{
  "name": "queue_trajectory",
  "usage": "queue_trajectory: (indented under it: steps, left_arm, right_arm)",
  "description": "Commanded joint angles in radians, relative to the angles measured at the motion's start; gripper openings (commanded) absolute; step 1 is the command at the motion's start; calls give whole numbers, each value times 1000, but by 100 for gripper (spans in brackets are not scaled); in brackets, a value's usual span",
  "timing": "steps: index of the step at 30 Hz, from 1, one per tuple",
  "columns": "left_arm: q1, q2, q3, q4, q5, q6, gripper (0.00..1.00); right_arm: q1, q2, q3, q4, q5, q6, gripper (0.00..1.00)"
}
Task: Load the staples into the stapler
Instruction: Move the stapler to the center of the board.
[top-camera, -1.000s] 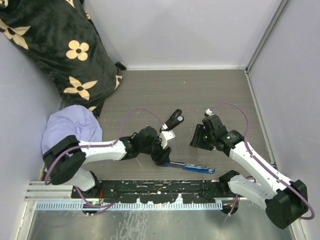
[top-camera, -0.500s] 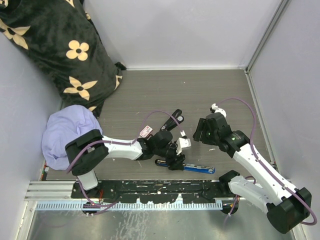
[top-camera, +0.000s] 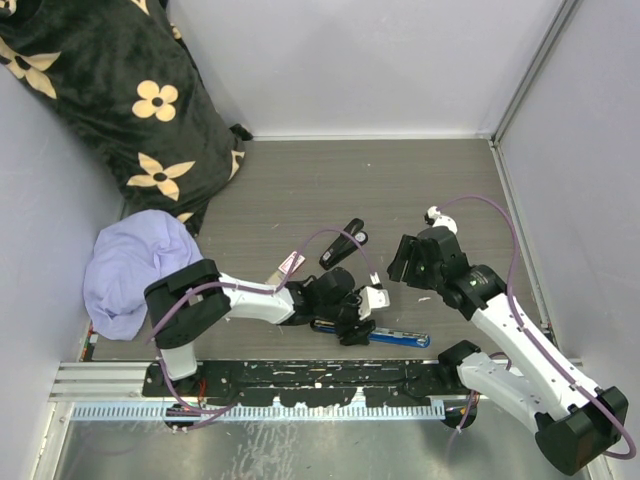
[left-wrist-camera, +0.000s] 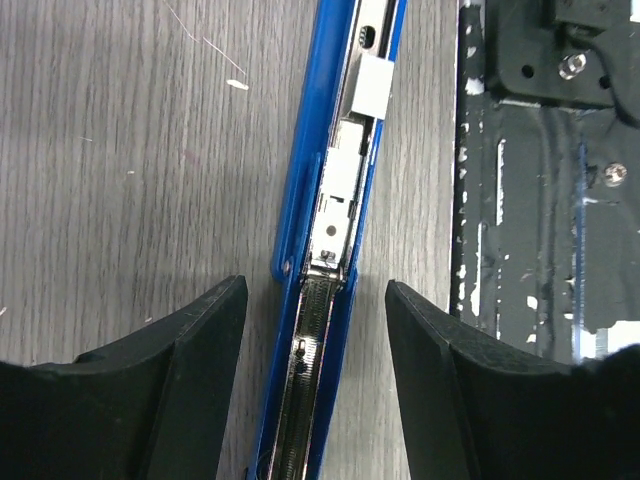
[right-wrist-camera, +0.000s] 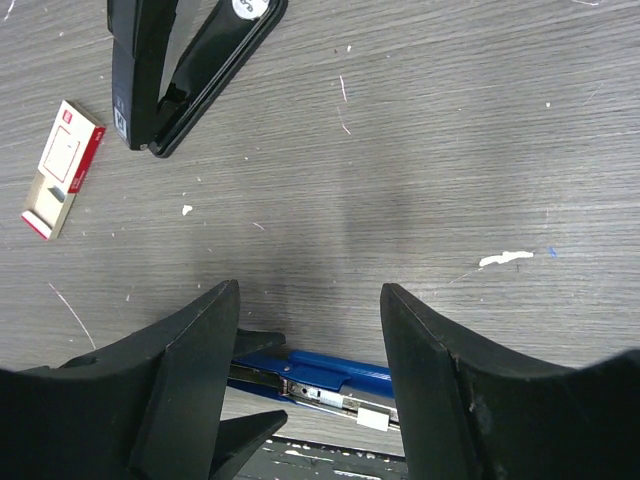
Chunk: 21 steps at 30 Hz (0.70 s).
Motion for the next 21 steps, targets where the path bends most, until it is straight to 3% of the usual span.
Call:
queue_trajectory:
  steps: [1, 4, 9, 15, 21]
  left_arm:
    - [-28, 10, 38, 0, -90, 75, 59]
    - [-43, 6, 36, -12, -118, 91, 53]
    - [-60, -22, -2, 4, -204, 112, 34]
    - [-60, -83, -62, 12, -283, 102, 25]
    - [-60, -167, -142, -24, -466, 46, 19]
  right_arm:
    - [-5, -23, 9, 43, -2, -1, 64]
    - [-5, -30, 4, 43, -2, 0, 64]
    - [-6, -34, 0, 46, 0, 3, 64]
    - [-6, -22, -2, 45, -2, 1, 64]
    - [-6, 24, 2, 42, -21, -25, 64]
